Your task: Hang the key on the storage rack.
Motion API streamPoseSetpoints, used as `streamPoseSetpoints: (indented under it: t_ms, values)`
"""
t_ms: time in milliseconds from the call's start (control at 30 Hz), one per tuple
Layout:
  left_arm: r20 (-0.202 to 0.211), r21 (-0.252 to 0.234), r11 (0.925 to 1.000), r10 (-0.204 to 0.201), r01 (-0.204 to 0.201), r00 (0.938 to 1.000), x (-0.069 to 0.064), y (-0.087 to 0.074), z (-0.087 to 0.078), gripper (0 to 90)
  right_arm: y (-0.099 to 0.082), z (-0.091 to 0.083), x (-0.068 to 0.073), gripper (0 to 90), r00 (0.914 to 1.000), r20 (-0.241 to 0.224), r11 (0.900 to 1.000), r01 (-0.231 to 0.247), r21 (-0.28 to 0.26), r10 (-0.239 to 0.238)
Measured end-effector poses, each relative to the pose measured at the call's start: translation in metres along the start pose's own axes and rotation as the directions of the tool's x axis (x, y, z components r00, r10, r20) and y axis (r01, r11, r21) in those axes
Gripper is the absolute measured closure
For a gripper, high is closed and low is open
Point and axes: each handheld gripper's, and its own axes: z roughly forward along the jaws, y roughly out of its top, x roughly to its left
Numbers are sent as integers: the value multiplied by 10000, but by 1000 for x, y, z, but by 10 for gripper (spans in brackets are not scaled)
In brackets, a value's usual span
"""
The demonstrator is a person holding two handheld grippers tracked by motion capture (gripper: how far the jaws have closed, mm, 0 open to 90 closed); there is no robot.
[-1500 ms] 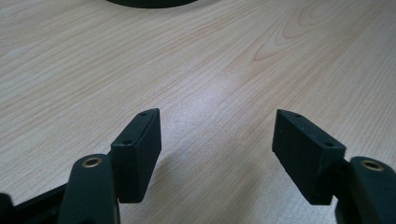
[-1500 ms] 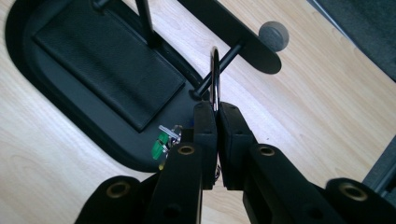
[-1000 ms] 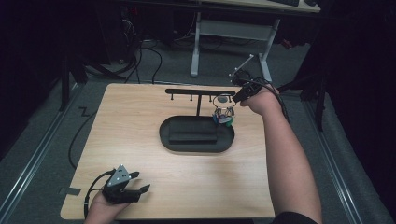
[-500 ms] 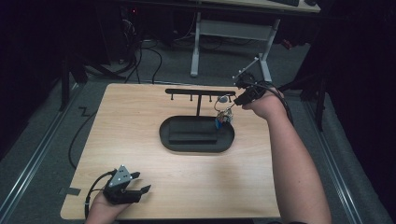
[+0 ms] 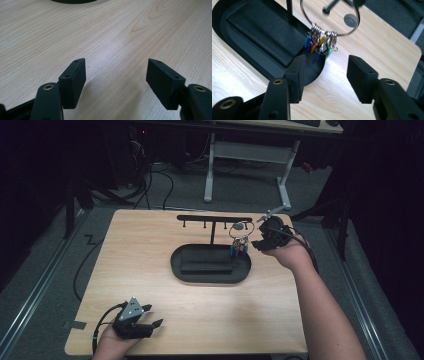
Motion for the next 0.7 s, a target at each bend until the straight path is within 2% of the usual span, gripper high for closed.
streamPoseSetpoints:
  t_ms: [33, 100, 267, 433, 600, 700]
  values:
    - [7, 30, 10000, 11, -11, 10000, 0, 0, 0, 328, -5, 1, 0, 466, 10000, -29, 10000, 7, -67, -7]
    - [-36, 62, 10000, 17, -17, 10000, 0, 0, 0, 327, -17, 2, 3, 444, 9995, -113, 9993, -298, -207, 295]
    - [-61, 68, 10000, -33, 33, 10000, -1, 0, 0, 326, -48, 9, 11, 408, 9993, -148, 9967, -339, -733, 329]
    - [-102, 101, 9999, -79, 80, 9999, -2, 0, 2, 321, -79, 19, 15, 325, 9972, -3, 9940, -747, -796, 749]
    - [-131, 77, 9998, -195, 196, 9997, -3, 0, 3, 315, -109, 27, 19, 282, 9920, -81, 9871, -1265, -977, 1263]
    - [-99, 75, 9998, -199, 200, 9998, -4, 0, 4, 315, -127, 30, 26, 277, 9908, 52, 9824, -1335, -1304, 1354]
